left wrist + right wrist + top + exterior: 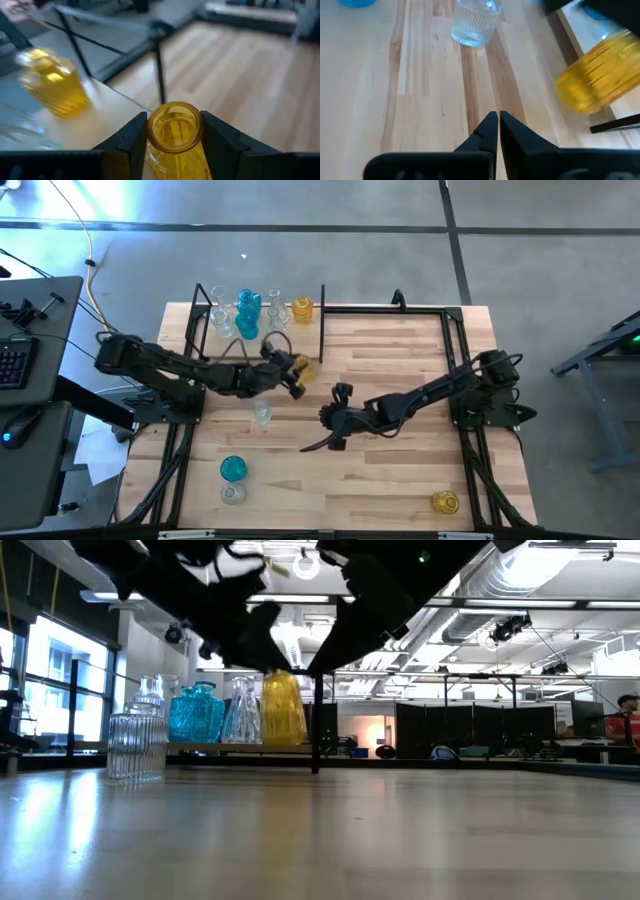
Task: Sort vases onto shelf
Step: Put the yellow vase on the shelf aligned with the other yellow vase
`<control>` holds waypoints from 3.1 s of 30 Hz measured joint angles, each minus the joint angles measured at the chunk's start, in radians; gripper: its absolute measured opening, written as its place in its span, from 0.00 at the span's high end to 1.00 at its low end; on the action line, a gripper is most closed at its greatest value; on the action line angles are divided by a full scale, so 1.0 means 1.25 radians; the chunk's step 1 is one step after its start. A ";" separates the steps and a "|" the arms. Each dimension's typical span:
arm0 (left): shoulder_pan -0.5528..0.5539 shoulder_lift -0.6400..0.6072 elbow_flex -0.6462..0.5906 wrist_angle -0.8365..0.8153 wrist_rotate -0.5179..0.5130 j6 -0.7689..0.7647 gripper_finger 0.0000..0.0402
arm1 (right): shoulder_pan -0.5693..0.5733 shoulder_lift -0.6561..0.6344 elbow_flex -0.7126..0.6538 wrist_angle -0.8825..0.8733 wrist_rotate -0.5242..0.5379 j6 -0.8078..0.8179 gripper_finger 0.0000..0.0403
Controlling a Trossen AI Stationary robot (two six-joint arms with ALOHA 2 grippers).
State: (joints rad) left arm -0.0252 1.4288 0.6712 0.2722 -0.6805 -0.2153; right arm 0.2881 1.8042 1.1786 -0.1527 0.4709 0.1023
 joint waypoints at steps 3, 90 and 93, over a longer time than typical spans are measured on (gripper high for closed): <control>0.022 -0.046 0.000 -0.001 -0.008 -0.006 0.65 | 0.010 0.000 0.000 -0.002 0.000 0.002 1.00; 0.205 0.097 0.203 -0.343 0.077 0.087 0.88 | 0.032 0.000 0.000 -0.006 0.007 0.014 1.00; 0.225 0.115 0.203 -0.342 0.076 0.083 0.95 | 0.036 0.000 0.000 -0.006 0.007 0.016 1.00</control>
State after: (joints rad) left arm 0.2566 1.5725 0.9253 -0.1554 -0.5856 -0.1112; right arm 0.3331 1.8042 1.1786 -0.1600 0.4797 0.1226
